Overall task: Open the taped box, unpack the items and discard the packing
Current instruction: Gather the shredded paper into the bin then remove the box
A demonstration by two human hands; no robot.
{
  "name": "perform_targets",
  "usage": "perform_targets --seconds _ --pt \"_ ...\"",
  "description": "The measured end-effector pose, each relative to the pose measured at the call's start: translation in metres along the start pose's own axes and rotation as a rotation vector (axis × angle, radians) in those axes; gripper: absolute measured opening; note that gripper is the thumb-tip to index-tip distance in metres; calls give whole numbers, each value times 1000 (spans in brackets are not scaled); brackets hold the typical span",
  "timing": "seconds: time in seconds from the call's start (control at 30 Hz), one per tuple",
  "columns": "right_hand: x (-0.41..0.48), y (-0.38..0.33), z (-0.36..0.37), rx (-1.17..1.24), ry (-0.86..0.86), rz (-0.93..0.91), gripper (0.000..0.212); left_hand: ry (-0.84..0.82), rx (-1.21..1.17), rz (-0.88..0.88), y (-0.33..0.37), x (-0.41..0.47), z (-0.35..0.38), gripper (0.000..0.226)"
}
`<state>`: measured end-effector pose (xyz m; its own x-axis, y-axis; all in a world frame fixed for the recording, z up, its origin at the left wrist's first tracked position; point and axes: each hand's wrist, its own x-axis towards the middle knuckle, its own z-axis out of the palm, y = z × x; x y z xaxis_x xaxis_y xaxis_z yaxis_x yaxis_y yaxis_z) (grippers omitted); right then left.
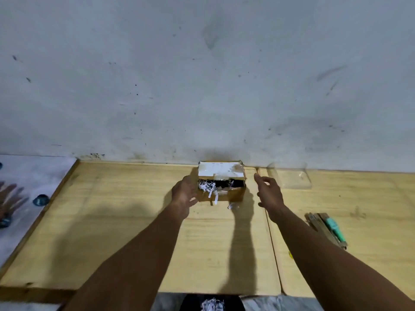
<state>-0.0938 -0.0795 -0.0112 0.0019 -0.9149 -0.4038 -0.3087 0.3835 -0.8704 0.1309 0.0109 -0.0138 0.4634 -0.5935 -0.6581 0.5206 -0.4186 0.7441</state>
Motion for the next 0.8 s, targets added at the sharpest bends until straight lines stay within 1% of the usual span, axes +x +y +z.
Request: perform_targets --seconds 0.07,0.13,0.17,0.2,0.23,0.3,0.33,0.4,0.43,0.47,0.53,0.57,0.67,0.8 --pt "13 4 11 9 -10 8 66 98 -74 46 -8 9 14 25" --pt "26 4 21 5 -54 28 70 222 -39 125 -12 19 25 28" --pt "30 4 25 15 -85 34 73 255 -27 154 -12 24 29 34" --pt "34 4 29 19 -116 28 76 232 -22 168 -11 32 31 42" --pt "39 5 32 12 -144 18 80 172 -16 162 -11 40 32 51" --pt "49 7 38 4 -204 13 82 4 40 104 -13 59 34 70" --pt "53 10 41 3 -235 21 81 -57 93 97 -15 70 34 72" --pt "59 16 47 19 -271 43 76 -74 201 109 -14 68 37 57" --pt "63 21 51 30 -274 51 69 -68 227 121 -15 66 39 49" --pt "64 23 54 45 -274 53 58 -69 224 121 -16 65 41 44" --pt "63 24 59 68 -271 49 33 -79 203 110 -17 65 44 41" --pt "63 24 62 79 -259 50 28 -79 197 115 -16 65 45 43" --pt "62 19 68 94 -208 28 30 -82 187 131 -14 59 45 48" --pt "51 11 65 91 -183 -32 34 -67 191 149 -6 46 47 46"
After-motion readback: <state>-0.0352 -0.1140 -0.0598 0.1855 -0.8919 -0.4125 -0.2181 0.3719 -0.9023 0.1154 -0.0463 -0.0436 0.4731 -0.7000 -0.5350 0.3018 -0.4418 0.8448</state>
